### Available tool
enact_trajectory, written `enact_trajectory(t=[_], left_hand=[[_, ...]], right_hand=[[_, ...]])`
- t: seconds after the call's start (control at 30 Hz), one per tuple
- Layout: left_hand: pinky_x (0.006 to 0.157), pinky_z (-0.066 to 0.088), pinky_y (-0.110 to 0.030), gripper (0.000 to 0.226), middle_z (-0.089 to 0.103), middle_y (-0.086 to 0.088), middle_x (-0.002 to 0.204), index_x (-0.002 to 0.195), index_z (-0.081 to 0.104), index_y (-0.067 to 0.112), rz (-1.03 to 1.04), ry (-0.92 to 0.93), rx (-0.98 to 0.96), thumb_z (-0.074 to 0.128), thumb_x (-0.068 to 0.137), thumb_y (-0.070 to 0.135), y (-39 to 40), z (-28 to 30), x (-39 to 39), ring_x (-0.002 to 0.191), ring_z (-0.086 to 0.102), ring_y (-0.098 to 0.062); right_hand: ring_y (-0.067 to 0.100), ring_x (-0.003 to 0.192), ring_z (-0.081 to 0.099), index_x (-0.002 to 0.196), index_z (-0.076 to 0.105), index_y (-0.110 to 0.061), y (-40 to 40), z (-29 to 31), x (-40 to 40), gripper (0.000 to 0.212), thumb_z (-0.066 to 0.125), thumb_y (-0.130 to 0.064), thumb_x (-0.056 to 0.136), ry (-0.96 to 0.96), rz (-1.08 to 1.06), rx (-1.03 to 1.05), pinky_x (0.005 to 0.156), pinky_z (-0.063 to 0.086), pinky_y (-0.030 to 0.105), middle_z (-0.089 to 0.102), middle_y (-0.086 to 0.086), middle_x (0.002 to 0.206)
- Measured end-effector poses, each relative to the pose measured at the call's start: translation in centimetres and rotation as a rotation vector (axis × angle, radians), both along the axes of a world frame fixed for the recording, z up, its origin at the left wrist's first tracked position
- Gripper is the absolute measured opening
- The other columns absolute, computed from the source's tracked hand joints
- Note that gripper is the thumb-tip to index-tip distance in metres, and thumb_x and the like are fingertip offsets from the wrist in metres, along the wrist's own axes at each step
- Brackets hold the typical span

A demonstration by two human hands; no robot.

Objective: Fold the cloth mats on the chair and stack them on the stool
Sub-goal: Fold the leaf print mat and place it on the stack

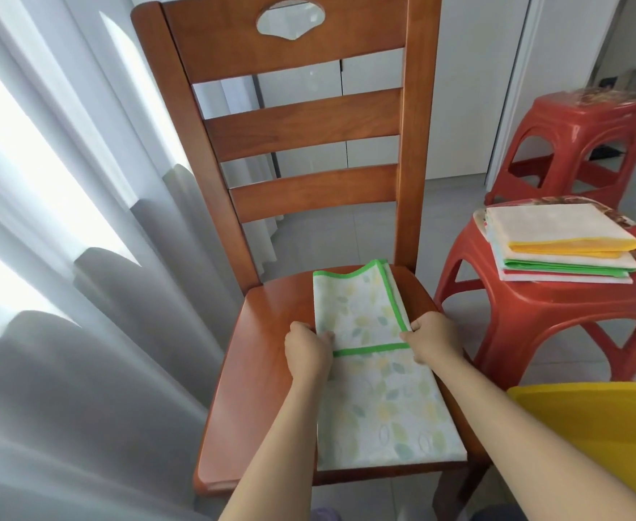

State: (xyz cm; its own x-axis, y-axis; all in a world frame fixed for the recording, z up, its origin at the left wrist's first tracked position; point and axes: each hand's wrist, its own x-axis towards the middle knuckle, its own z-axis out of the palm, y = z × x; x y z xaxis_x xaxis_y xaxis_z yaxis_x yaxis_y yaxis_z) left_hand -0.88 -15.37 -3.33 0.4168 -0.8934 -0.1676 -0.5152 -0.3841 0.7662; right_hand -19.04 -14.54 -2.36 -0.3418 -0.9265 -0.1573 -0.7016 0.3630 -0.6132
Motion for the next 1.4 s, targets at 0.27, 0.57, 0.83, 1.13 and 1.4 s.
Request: enact_trajectory(t=[0.27, 0.57, 0.83, 1.13, 1.4], left_hand=[[0.06, 0.053, -0.034, 0.021, 0.066, -0.003, 0.07, 0.076, 0.057, 0.014, 0.048, 0.477, -0.101, 0.07, 0.083, 0.029, 1.1, 0.5, 0.7, 0.057, 0.06, -0.017], [0.07, 0.049, -0.031, 0.055, 0.07, -0.008, 0.079, 0.072, 0.068, 0.012, -0.09, 0.717, -0.092, 0.034, 0.098, 0.047, 2.6, 1.4, 2.4, 0.073, 0.063, -0.02], [0.068, 0.038, -0.01, 0.009, 0.055, 0.01, 0.086, 0.077, 0.07, 0.024, -0.539, 0.092, -0.113, 0.068, 0.083, 0.031, 4.1, 0.8, 2.9, 0.08, 0.054, -0.004], [0.094, 0.039, -0.03, 0.05, 0.039, 0.007, 0.1, 0.131, 0.051, 0.035, -0.727, -0.402, -0.095, 0.05, 0.084, 0.05, 5.2, 1.0, 2.1, 0.11, 0.042, -0.019], [0.118, -0.003, -0.043, 0.073, -0.003, -0.007, 0.16, 0.152, 0.004, 0.018, -0.82, -0.709, 0.039, 0.016, 0.091, 0.056, 8.0, 0.1, -1.7, 0.147, -0.003, -0.028]], right_hand=[[0.018, 0.058, 0.054, 0.098, 0.06, -0.004, -0.1, 0.1, -1.0, 0.021, 0.07, -0.013, 0.082, -0.623, -0.162, -0.049, 0.066, 0.057, 0.038, 0.057, 0.006, 0.07], [0.017, 0.072, 0.061, 0.098, 0.063, -0.006, 1.1, 1.7, -2.5, 0.032, 0.049, -0.034, 0.095, -0.872, -0.039, 0.045, 0.063, 0.053, 0.025, 0.064, 0.006, 0.083], [0.004, 0.077, 0.056, 0.089, 0.068, -0.011, 1.9, 0.7, -2.8, 0.012, 0.072, -0.012, 0.078, -0.414, 0.279, -0.036, 0.065, 0.041, 0.013, 0.062, -0.009, 0.082], [0.002, 0.081, 0.053, 0.093, 0.063, -0.023, 1.6, -0.1, -3.0, 0.02, 0.065, -0.007, 0.082, -0.186, 0.408, -0.035, 0.067, 0.041, 0.015, 0.056, -0.008, 0.106], [0.01, 0.105, 0.046, 0.096, 0.053, -0.023, 2.9, -0.4, -2.4, 0.03, 0.046, 0.004, 0.086, -0.087, 0.545, -0.057, 0.089, 0.03, 0.017, 0.044, -0.006, 0.111]])
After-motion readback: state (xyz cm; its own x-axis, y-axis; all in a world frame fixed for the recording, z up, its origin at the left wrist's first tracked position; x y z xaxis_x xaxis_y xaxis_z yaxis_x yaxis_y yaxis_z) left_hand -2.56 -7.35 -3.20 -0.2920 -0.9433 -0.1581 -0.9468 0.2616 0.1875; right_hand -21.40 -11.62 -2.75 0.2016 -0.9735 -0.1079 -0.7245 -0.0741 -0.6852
